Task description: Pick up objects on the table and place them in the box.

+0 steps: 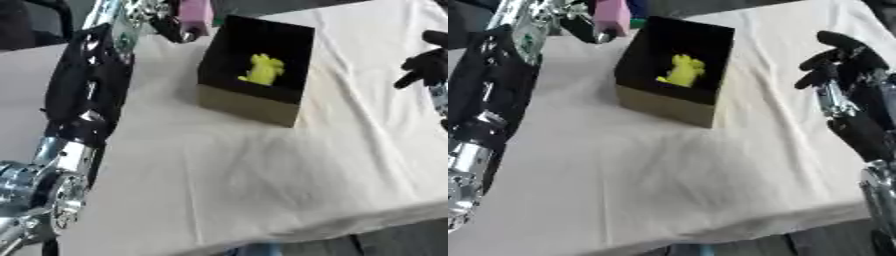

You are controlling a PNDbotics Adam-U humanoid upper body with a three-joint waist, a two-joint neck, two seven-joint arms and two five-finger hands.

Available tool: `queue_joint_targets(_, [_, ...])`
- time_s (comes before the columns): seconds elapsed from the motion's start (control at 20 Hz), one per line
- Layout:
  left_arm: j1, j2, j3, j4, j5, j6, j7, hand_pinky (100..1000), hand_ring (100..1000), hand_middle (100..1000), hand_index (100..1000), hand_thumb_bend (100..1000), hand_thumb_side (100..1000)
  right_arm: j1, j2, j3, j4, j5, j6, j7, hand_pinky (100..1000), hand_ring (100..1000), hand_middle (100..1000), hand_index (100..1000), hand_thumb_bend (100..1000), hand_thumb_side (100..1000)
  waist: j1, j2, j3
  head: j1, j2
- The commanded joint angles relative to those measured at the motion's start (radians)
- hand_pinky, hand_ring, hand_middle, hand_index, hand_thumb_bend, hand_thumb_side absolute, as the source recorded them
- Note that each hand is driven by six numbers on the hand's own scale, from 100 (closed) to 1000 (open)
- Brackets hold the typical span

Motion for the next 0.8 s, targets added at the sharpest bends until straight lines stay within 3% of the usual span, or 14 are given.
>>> queue_joint_targets(0.05, [-0.030,-0.022,-0.035,-0.020,-0.001,-0.039,0.004,621,458,458,687,223,100,-0.013,-0.009,0.000,-0.021,-0.003,-0.001,0.004,886,532,578,871,100,532,-0.005,-0.016,-0.003,0.004,-0.004])
queue_joint_targets(0.35, [-0.005,-0.083,-0.076,0.032,-0.039,-0.098,0.017,629,482,489,705,244,100,-0.018,-0.007,0.001,-0.021,-0.004,-0.001,0.005,886,531,577,871,100,532,-0.006,-0.011,-0.012,0.006,-0.006])
queue_joint_targets(0.65, [0.014,-0.100,-0.092,0.061,-0.076,-0.120,0.046,681,584,629,787,323,157,-0.018,-0.004,0.000,-0.021,-0.002,-0.001,0.005,887,530,577,870,100,532,-0.008,-0.007,-0.012,0.006,-0.006])
queue_joint_targets(0.8, [0.019,-0.094,-0.092,0.057,-0.069,-0.123,0.068,719,641,702,826,492,325,-0.016,-0.003,-0.001,-0.021,-0.001,0.000,0.003,887,530,577,870,100,532,-0.009,-0.009,-0.008,0.003,-0.006])
